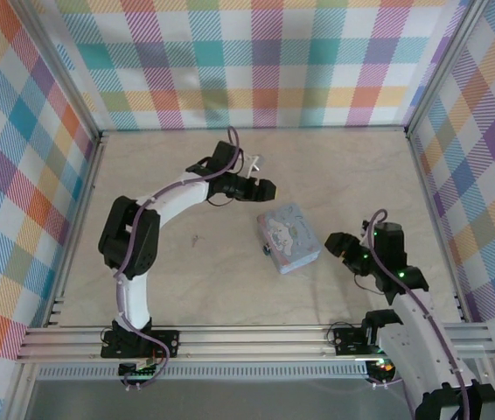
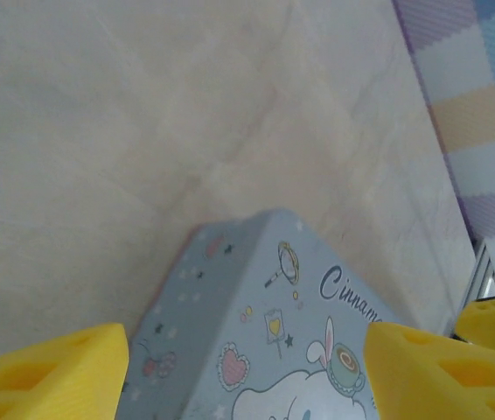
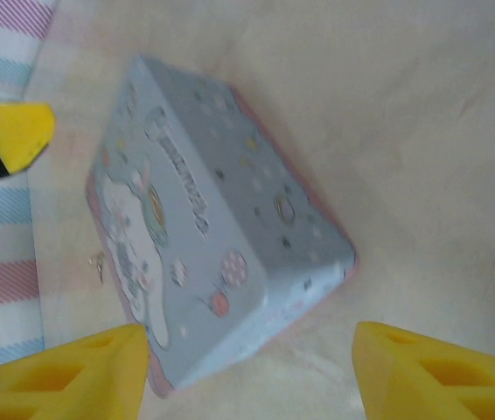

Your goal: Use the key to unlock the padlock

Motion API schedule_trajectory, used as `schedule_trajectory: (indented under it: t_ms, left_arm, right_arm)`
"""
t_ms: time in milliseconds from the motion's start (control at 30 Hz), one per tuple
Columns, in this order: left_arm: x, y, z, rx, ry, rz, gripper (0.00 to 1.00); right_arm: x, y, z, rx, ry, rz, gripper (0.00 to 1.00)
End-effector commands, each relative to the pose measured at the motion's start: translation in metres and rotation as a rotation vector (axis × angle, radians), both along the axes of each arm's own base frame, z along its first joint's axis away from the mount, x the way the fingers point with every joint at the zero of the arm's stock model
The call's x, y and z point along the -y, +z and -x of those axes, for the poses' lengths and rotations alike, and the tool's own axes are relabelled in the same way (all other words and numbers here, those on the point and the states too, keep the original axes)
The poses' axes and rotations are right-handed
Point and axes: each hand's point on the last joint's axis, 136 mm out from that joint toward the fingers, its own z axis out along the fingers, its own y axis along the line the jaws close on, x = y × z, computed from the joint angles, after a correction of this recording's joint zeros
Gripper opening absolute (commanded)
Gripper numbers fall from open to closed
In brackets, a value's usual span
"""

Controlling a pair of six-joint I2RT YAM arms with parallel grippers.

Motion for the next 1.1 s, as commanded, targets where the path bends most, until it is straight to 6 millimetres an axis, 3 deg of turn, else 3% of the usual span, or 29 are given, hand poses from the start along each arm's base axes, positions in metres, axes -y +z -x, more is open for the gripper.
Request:
schedule_trajectory:
  t_ms: [0,200,467,800,1067]
  left_arm:
    - [0.005,-0.013,0.026,-0.075,-0.106,-0.039,0.7]
    - [0.011,-0.026,0.041,-0.101,-0.149,-0.051,0.65]
    - [0.006,-0.019,0.054,-0.09,-0.136,-0.041,0.62]
    - [-0.023,-0.016,0.071,-0.052,-0.029,-0.079,0.6]
    - [-0.049,-0.016,0.06,-0.026,0.147,-0.123,0.6]
  right_arm:
    - [-0.016,-0.013,0.01,-0.067,0.025,-0.057,0.62]
    - [-0.041,-0.026,0.004,-0.092,0.072,-0.036,0.61]
    - [-0.051,-0.02,-0.031,-0.063,0.053,-0.018,0.58]
    - [-0.078,-0.014,-0.089,-0.043,0.113,0.0,0.57]
    - [-0.105,-0.015,-0.134,-0.045,0.192,0.007,0.53]
